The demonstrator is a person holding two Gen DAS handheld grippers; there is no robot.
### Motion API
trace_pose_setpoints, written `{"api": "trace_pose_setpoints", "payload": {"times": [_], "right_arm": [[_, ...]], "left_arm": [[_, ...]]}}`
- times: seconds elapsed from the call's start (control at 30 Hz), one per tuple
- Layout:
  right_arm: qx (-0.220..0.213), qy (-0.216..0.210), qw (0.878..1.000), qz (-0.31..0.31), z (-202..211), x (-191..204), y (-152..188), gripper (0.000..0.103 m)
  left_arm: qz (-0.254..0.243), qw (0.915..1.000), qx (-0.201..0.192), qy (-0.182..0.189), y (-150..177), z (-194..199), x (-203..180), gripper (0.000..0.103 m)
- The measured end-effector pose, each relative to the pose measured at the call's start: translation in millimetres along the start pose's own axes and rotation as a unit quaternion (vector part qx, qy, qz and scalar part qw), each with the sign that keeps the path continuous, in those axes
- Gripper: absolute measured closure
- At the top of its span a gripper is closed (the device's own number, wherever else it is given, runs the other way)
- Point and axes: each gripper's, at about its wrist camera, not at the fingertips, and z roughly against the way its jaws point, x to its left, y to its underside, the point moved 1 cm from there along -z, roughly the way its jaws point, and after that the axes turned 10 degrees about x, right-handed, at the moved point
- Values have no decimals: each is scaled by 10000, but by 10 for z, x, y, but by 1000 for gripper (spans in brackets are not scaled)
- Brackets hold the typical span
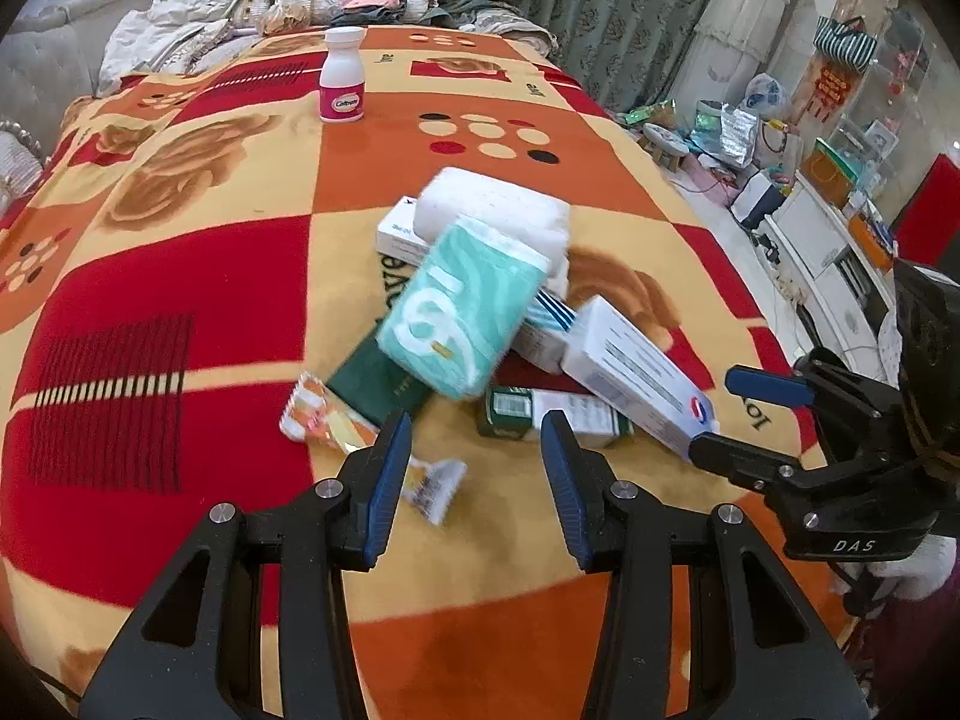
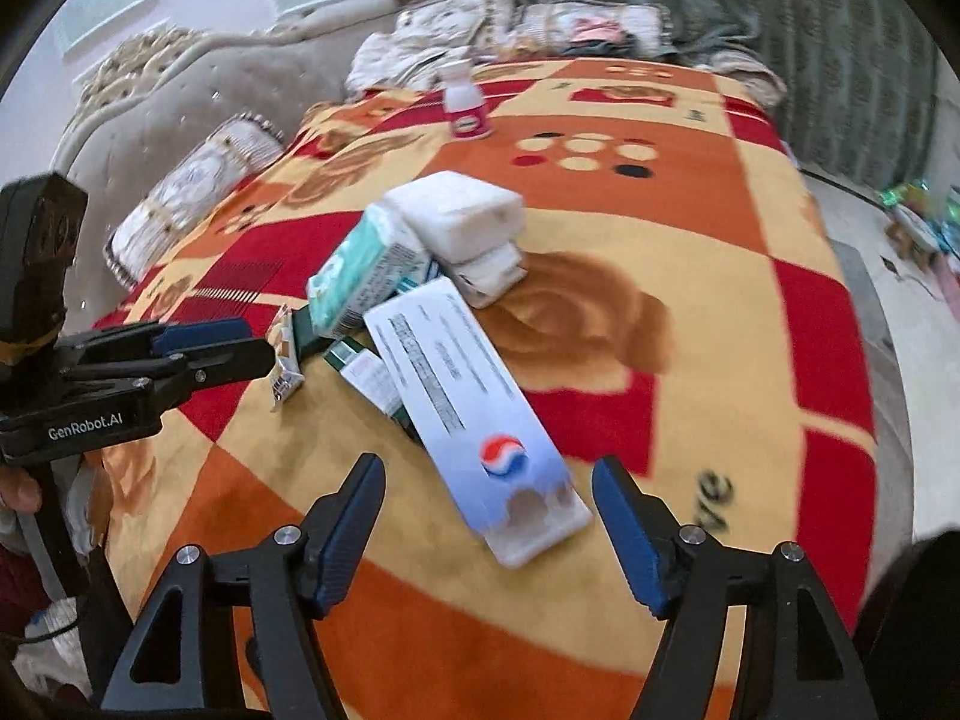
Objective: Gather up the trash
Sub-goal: 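Move both tools back over the trash pile on the bed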
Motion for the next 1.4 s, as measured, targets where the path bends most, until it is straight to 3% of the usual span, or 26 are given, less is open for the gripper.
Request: {"api": "trace_pose_setpoints", "payload": {"times": [0.07,0.13,0.4,0.83,1.4], "right_arm": [[-7,-14,9999,112,-33,19,-61,33],[0,-33,9998,182,-65,12,-107,30],[91,-22,9994,324,-186,-57,-189,28],[99,-78,9991,416,-235,-57,-209,26],[159,-86,9987,470,-296,-35,-218,26]], "left_arm": [[-26,10000,-5,50,-61,-31,27,48],[-79,9998,19,203,-142,-84,55,46],[-547,9985,34,94,-376,-292,-10,45],[-622,9980,-103,58,-518,-340,73,45],[-904,9958,43,136,-558,-488,38,43]]}}
